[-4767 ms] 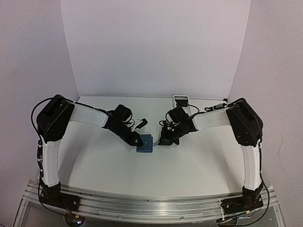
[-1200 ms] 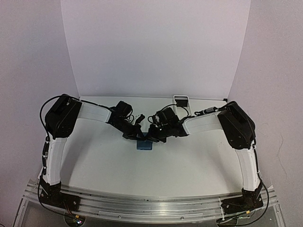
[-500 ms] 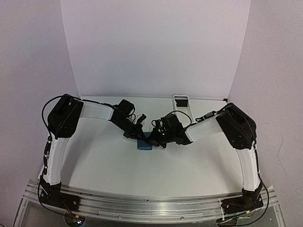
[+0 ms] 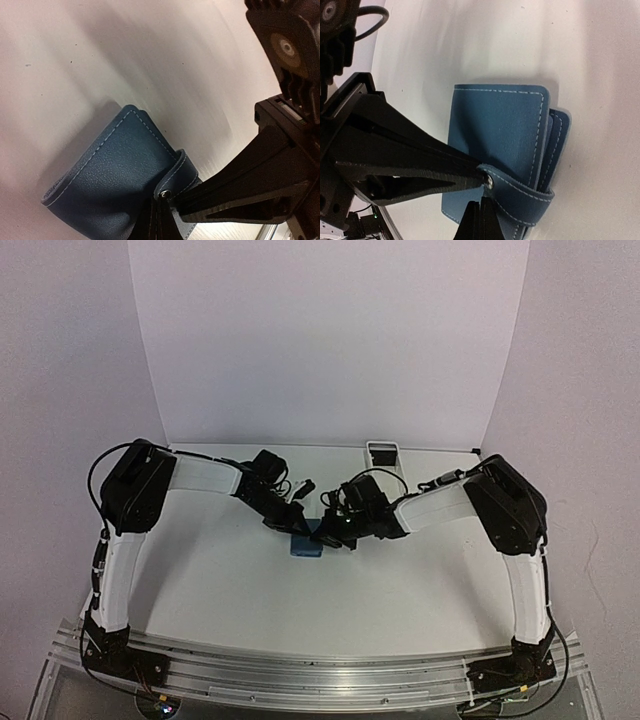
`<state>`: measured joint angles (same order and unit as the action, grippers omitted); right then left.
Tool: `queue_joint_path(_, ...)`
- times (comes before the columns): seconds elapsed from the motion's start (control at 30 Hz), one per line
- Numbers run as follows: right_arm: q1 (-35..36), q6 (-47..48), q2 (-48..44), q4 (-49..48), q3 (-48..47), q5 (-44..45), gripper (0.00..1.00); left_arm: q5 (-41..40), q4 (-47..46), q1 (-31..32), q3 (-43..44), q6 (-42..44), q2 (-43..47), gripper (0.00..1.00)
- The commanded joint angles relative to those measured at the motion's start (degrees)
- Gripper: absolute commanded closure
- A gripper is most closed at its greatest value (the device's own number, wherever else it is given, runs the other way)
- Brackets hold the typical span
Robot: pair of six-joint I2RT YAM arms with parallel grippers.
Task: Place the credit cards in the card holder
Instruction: Close the card holder at the center of the board.
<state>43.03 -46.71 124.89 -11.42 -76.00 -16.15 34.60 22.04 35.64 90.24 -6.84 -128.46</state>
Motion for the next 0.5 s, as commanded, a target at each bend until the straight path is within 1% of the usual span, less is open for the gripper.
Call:
queue_joint_path(0.0, -0.4, 4.8, -7.4, 4.8, -3.6, -0.2, 1.00, -4.3, 3.2, 0.2, 1.4, 4.5, 0.6, 0.91)
queue_joint_path(0.13, -0.5, 5.0, -9.9, 4.9, -4.1, -0.2, 1.00, -2.7, 3.3, 0.3, 1.0, 2.8, 4.1, 0.81)
queue_joint_path(0.27, -0.8, 5.1, -11.3, 5.4, -4.0, 0.3, 1.00, -0.9, 3.8, 0.2, 2.2, 0.4, 6.3, 0.75)
queue_joint_path(0.33, -1.1, 5.3, -12.0, 5.7, -3.9, 0.7, 1.00, -1.1, 4.5, 0.2, 3.4, -0.6, 6.8, 0.74)
queue_joint_path(0.47, -2.7, 6.1, -14.2, 7.2, -3.5, 1.9, 1.00, -2.5, 6.1, 0.0, 5.7, -0.4, 9.1, 0.66)
